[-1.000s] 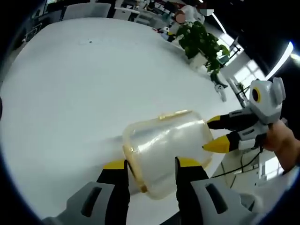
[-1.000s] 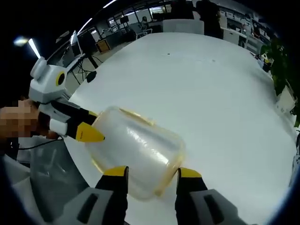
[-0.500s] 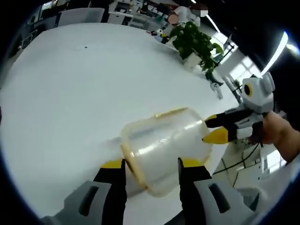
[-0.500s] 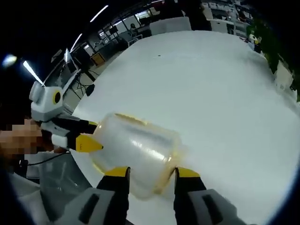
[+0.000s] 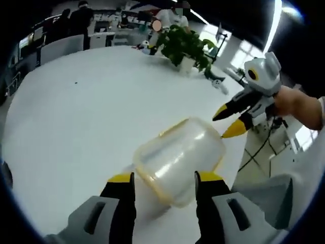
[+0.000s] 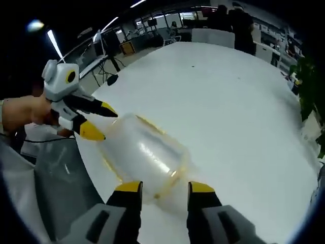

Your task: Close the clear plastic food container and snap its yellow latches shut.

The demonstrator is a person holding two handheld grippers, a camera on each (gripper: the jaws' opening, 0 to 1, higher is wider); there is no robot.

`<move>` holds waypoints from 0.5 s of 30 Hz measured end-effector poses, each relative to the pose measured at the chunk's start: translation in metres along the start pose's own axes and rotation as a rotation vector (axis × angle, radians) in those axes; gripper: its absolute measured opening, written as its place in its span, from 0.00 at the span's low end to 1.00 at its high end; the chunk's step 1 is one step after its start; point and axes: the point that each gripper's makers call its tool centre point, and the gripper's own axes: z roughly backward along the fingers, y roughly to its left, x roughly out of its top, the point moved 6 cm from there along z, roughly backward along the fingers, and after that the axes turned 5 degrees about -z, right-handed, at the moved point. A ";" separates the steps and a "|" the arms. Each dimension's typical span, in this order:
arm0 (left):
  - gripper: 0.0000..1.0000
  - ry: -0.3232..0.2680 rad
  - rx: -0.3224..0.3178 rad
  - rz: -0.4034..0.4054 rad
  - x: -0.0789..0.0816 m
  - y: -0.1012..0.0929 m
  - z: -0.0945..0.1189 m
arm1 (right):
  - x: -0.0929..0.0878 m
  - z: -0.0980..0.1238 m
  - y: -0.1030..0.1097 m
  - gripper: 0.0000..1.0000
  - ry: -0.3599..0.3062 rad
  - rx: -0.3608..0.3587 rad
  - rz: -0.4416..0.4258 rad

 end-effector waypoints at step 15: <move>0.23 -0.010 -0.099 -0.307 0.018 -0.022 -0.003 | 0.015 0.002 0.010 0.25 -0.021 0.113 0.212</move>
